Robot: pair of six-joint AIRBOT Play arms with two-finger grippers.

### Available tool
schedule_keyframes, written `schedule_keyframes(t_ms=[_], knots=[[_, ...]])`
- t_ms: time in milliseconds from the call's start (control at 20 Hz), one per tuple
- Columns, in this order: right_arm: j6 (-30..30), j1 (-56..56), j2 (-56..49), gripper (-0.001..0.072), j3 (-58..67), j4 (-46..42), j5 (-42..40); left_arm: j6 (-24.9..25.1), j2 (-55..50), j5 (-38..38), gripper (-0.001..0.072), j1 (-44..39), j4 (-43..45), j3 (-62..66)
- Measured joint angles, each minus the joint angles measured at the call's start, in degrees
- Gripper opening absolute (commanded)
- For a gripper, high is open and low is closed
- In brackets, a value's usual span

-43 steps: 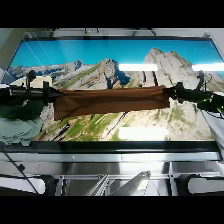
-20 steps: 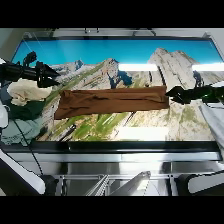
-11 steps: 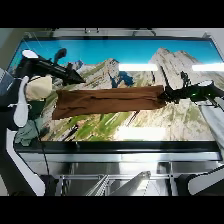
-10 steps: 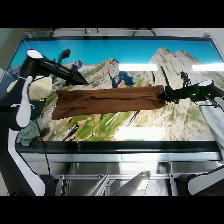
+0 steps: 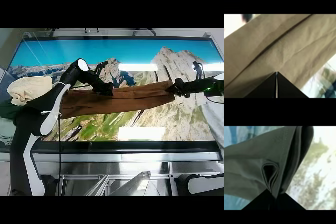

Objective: Fold the shirts.

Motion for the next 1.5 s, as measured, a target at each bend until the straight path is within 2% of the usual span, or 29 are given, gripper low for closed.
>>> schedule_keyframes(t_ms=[250,500,650,750,850,1000,1100,1250,1300,1350,1400,1450,1500], knots=[[-0.4,-0.6,5.1,0.0021,0.4,2.7,4.7,-1.1,-3.2,1.5,0.0020,-3.3,-0.2,2.3],[-1.9,0.4,10.3,0.0022,2.2,13.7,9.0,-1.3,-3.8,2.3,0.0019,-3.8,-6.1,2.2],[-2.1,3.2,11.9,0.0022,2.8,18.6,10.0,-0.6,-2.4,0.5,0.0019,-2.0,-13.5,2.1],[-2.1,6.8,12.4,0.0022,3.0,20.3,9.8,2.0,0.3,-3.3,0.0007,1.0,-23.1,2.1],[-2.1,12.4,12.6,0.0022,3.1,21.7,7.1,5.0,4.2,-7.6,0.0001,5.6,-34.6,2.1],[-2.6,23.9,11.8,0.0022,3.3,22.6,-1.6,8.3,10.9,-12.4,0.0002,13.9,-48.8,2.2],[-3.0,32.3,9.2,0.0023,3.8,23.0,-9.5,10.0,15.4,-14.6,0.0002,19.5,-54.6,2.2],[-4.3,44.4,1.4,0.0036,8.1,23.2,-20.5,11.3,20.8,-17.7,0.0002,26.1,-58.7,2.2],[-4.8,47.8,-2.0,0.0319,10.6,23.3,-23.2,11.7,22.1,-18.8,0.0001,27.6,-59.5,2.2],[-5.6,50.8,-5.9,0.0564,13.6,23.3,-25.4,11.9,23.2,-19.9,0.0001,28.9,-60.1,2.2],[-6.2,53.4,-9.9,0.0457,17.2,23.4,-26.7,12.1,24.2,-21.2,0.0001,29.9,-60.5,2.2],[-6.7,55.4,-13.4,0.0137,20.6,23.5,-26.7,12.2,24.9,-22.3,0.0001,30.5,-60.8,2.1],[-7.1,56.6,-15.9,0.0051,23.5,23.5,-25.6,12.3,25.4,-23.3,0.0001,30.7,-61.0,2.0]])
